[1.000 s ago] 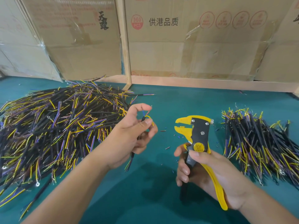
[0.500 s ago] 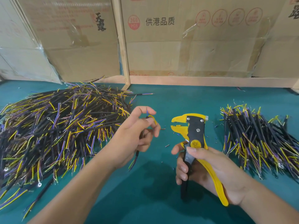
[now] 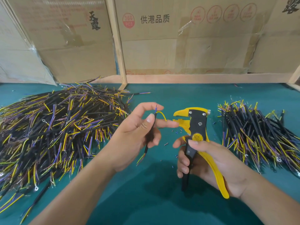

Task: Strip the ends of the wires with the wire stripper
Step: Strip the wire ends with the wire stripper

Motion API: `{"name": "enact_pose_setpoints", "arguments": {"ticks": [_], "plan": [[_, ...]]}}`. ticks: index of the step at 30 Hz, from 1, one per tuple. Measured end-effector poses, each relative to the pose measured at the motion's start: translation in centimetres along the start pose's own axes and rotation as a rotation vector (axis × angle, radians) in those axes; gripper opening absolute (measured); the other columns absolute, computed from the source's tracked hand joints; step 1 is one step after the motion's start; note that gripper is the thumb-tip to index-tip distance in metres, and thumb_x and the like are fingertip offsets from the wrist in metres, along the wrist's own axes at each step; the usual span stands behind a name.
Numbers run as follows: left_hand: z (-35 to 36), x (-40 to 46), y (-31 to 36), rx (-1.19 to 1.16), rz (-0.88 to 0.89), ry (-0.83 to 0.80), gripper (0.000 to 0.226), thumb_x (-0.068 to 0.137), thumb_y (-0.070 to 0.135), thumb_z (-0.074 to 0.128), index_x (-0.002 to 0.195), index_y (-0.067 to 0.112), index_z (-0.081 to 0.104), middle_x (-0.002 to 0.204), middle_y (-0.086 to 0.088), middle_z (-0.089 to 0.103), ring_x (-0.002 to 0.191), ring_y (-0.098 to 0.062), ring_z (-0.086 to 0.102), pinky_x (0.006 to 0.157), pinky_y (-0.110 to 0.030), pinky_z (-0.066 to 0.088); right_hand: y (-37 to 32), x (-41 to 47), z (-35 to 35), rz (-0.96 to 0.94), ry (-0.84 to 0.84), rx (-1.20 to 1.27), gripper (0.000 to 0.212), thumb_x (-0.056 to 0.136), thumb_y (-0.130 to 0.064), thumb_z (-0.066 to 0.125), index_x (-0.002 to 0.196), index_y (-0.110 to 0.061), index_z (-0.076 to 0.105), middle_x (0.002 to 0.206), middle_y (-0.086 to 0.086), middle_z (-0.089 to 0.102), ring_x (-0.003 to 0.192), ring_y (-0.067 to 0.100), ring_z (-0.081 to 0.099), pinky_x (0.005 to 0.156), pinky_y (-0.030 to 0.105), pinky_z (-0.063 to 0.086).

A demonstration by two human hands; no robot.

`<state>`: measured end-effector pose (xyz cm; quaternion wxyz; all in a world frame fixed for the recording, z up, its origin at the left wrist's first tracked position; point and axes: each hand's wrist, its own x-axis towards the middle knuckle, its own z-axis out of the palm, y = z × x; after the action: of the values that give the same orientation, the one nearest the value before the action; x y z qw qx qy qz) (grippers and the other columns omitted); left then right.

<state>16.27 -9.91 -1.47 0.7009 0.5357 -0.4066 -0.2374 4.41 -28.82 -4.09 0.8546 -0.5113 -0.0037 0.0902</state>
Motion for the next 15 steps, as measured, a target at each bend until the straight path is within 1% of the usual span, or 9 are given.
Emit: {"name": "enact_pose_setpoints", "arguments": {"ticks": [4,6,9,10,11,12,13,14,15], "plan": [[-0.2,0.1,-0.4,0.092,-0.014,-0.006,0.022,0.101,0.031,0.044,0.118,0.018,0.043,0.126,-0.012,0.068,0.066,-0.019,0.061,0.058,-0.025,0.047,0.1,0.1,-0.1,0.005,-0.004,0.01,0.043,0.085,-0.03,0.071,0.112,0.002,0.066,0.074,0.017,0.048,0.067,0.032,0.049,0.073,0.047,0.051],[-0.3,0.0,-0.5,0.153,0.009,0.004,0.018,0.101,0.028,0.051,0.115,0.019,0.045,0.121,-0.009,0.071,0.062,-0.018,0.059,0.056,-0.025,0.047,0.1,0.1,-0.2,0.009,-0.003,0.013,0.044,0.085,-0.031,0.071,0.112,0.003,0.065,0.074,0.017,0.048,0.067,0.032,0.049,0.073,0.047,0.051],[-0.6,-0.1,-0.2,0.312,0.049,0.084,0.018,0.092,0.031,0.065,0.106,0.032,0.053,0.108,-0.001,0.076,0.056,-0.012,0.051,0.055,-0.023,0.047,0.1,0.1,-0.1,0.012,-0.012,0.018,0.042,0.085,-0.031,0.07,0.111,0.002,0.066,0.074,0.017,0.048,0.066,0.032,0.049,0.073,0.047,0.051],[-0.8,-0.2,0.0,0.379,0.055,0.119,0.02,0.089,0.034,0.067,0.103,0.036,0.054,0.105,0.003,0.077,0.057,-0.016,0.052,0.056,-0.026,0.05,0.1,0.0,-0.1,0.009,-0.016,0.02,0.042,0.085,-0.03,0.07,0.111,0.002,0.066,0.074,0.017,0.048,0.066,0.032,0.049,0.073,0.047,0.051],[-0.9,-0.2,0.1,0.467,0.054,0.152,0.022,0.087,0.038,0.069,0.102,0.038,0.052,0.103,0.009,0.077,0.059,-0.023,0.054,0.058,-0.032,0.054,0.1,0.0,-0.1,0.009,-0.018,0.021,0.042,0.085,-0.03,0.07,0.111,0.002,0.066,0.074,0.017,0.048,0.066,0.032,0.049,0.073,0.047,0.051],[-1.0,-0.2,0.2,0.564,0.051,0.176,0.024,0.087,0.04,0.07,0.101,0.04,0.05,0.101,0.015,0.076,0.062,-0.031,0.054,0.06,-0.039,0.055,0.1,0.0,-0.1,0.009,-0.02,0.021,0.042,0.085,-0.03,0.07,0.112,0.002,0.066,0.074,0.017,0.048,0.066,0.031,0.05,0.073,0.047,0.051],[-1.1,-0.2,0.2,0.655,0.055,0.186,0.027,0.087,0.041,0.069,0.103,0.039,0.048,0.1,0.022,0.075,0.063,-0.034,0.053,0.061,-0.041,0.054,0.1,0.0,-0.1,0.008,-0.024,0.019,0.042,0.085,-0.03,0.071,0.112,0.002,0.066,0.074,0.017,0.048,0.066,0.032,0.05,0.072,0.047,0.051],[-1.1,-0.3,0.1,0.737,0.069,0.187,0.027,0.088,0.04,0.068,0.103,0.037,0.046,0.098,0.028,0.073,0.063,-0.033,0.052,0.062,-0.04,0.051,0.0,-0.1,-0.1,0.007,-0.031,0.015,0.043,0.085,-0.031,0.072,0.112,0.002,0.066,0.074,0.017,0.048,0.066,0.031,0.05,0.072,0.047,0.051],[-1.1,-0.3,0.1,0.808,0.091,0.186,0.027,0.088,0.039,0.067,0.103,0.036,0.044,0.096,0.033,0.071,0.061,-0.027,0.051,0.065,-0.036,0.05,0.0,-0.1,-0.1,0.004,-0.041,0.011,0.044,0.085,-0.032,0.074,0.112,0.002,0.065,0.074,0.017,0.048,0.066,0.031,0.05,0.072,0.048,0.051]]}}
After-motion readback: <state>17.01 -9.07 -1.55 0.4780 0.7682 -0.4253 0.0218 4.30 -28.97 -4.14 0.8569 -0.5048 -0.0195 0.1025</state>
